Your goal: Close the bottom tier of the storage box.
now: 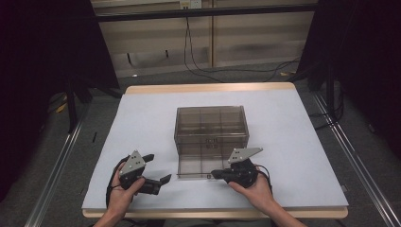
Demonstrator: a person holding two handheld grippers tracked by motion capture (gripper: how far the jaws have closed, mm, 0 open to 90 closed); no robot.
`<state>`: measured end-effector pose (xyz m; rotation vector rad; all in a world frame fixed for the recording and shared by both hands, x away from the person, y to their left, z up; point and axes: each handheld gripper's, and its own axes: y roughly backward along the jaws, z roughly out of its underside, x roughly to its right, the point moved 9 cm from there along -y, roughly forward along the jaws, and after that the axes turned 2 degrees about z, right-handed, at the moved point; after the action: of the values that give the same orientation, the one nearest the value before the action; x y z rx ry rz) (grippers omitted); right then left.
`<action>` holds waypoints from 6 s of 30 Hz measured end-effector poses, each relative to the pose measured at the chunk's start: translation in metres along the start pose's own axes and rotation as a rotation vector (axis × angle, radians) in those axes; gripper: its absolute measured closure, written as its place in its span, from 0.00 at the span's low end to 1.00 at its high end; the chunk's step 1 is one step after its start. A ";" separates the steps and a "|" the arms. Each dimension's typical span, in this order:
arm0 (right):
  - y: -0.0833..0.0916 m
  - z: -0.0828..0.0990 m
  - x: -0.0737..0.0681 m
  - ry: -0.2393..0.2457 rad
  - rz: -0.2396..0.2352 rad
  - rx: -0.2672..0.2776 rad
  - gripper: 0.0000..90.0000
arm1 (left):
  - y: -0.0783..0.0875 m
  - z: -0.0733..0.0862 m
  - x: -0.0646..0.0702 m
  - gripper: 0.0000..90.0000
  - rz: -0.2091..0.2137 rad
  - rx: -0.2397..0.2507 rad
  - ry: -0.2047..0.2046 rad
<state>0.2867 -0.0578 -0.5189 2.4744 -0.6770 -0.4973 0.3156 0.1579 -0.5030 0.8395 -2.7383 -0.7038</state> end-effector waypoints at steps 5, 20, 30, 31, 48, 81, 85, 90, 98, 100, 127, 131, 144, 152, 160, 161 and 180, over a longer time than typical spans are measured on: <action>0.004 0.003 0.000 -0.008 0.003 -0.003 1.00 | -0.001 -0.001 0.004 0.03 0.008 0.004 -0.013; 0.002 0.012 0.010 -0.006 0.041 -0.028 1.00 | -0.002 0.000 0.005 0.03 0.014 -0.001 -0.018; 0.002 0.013 0.011 -0.011 0.041 -0.023 1.00 | -0.002 0.000 0.004 0.03 0.015 -0.003 -0.016; 0.002 0.013 0.011 -0.010 0.044 -0.024 1.00 | -0.002 0.000 0.004 0.03 0.015 -0.004 -0.017; 0.001 0.015 0.012 -0.033 0.051 -0.031 1.00 | -0.002 0.000 0.004 0.03 0.013 -0.007 -0.021; 0.000 0.013 0.019 -0.037 0.084 -0.027 1.00 | -0.003 0.000 0.005 0.03 0.015 -0.006 -0.020; 0.000 0.012 0.020 -0.035 0.088 -0.025 1.00 | -0.003 0.000 0.005 0.03 0.019 -0.008 -0.025; -0.001 0.012 0.021 -0.041 0.089 -0.026 1.00 | -0.003 0.000 0.005 0.03 0.013 -0.004 -0.013; -0.001 0.012 0.021 -0.039 0.088 -0.025 1.00 | -0.004 0.000 0.005 0.03 0.017 -0.003 -0.017; -0.001 0.012 0.021 -0.041 0.089 -0.026 1.00 | -0.003 0.000 0.005 0.03 0.012 -0.010 -0.017; -0.002 0.012 0.026 -0.052 0.118 -0.021 1.00 | -0.004 0.000 0.005 0.03 0.019 0.001 -0.012; -0.004 0.013 0.027 -0.049 0.121 -0.025 1.00 | -0.004 0.000 0.005 0.03 0.015 -0.001 -0.011; -0.003 0.012 0.031 -0.053 0.140 -0.015 1.00 | -0.004 0.000 0.005 0.03 0.018 0.001 -0.013; -0.003 0.010 0.032 -0.063 0.145 -0.007 1.00 | -0.003 0.000 0.005 0.03 0.017 -0.003 -0.013; -0.003 0.010 0.034 -0.070 0.145 0.007 1.00 | -0.004 0.000 0.005 0.03 0.015 -0.003 -0.014; -0.003 0.010 0.034 -0.074 0.145 0.008 1.00 | -0.003 0.000 0.005 0.03 0.016 -0.004 -0.013; -0.002 0.008 0.038 -0.089 0.156 0.010 1.00 | -0.003 0.001 0.004 0.03 0.012 -0.015 -0.025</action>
<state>0.3142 -0.0801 -0.5346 2.3955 -0.9026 -0.5477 0.3136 0.1535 -0.5052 0.8158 -2.7539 -0.7369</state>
